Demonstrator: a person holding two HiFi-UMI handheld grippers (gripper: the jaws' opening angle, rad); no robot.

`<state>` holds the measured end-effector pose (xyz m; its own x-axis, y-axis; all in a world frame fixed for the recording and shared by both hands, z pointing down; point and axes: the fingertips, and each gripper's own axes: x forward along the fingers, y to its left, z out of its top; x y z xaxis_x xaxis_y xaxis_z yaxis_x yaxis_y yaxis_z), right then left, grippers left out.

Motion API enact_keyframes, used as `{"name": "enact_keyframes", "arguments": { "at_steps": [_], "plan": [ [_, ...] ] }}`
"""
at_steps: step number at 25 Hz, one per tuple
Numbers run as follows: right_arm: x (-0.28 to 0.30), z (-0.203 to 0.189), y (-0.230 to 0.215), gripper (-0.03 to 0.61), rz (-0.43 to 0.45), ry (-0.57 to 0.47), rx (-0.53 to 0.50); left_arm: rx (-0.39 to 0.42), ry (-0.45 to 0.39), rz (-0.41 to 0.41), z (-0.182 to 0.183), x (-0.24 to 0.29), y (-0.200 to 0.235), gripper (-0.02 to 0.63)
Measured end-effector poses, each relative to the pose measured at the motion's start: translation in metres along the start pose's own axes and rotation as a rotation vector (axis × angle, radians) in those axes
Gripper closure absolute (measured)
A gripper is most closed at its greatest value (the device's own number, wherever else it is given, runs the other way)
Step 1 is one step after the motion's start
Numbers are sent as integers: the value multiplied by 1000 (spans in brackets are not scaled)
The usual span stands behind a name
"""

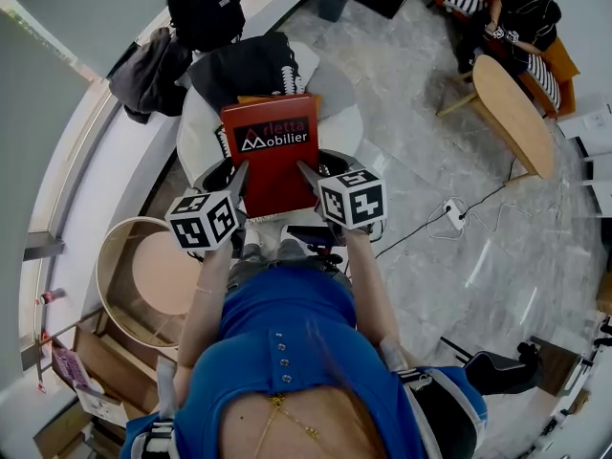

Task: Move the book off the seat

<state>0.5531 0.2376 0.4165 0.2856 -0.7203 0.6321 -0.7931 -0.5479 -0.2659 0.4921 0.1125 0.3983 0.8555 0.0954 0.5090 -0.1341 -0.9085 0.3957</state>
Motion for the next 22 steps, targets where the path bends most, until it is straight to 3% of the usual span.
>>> {"name": "enact_keyframes", "arguments": {
  "at_steps": [15, 22],
  "plan": [
    [1, 0, -6, 411, 18, 11, -23, -22, -6, 17, -4, 4, -2, 489],
    [6, 3, -8, 411, 75, 40, -82, -77, -33, 85, -10, 1, -2, 489]
  ]
}}
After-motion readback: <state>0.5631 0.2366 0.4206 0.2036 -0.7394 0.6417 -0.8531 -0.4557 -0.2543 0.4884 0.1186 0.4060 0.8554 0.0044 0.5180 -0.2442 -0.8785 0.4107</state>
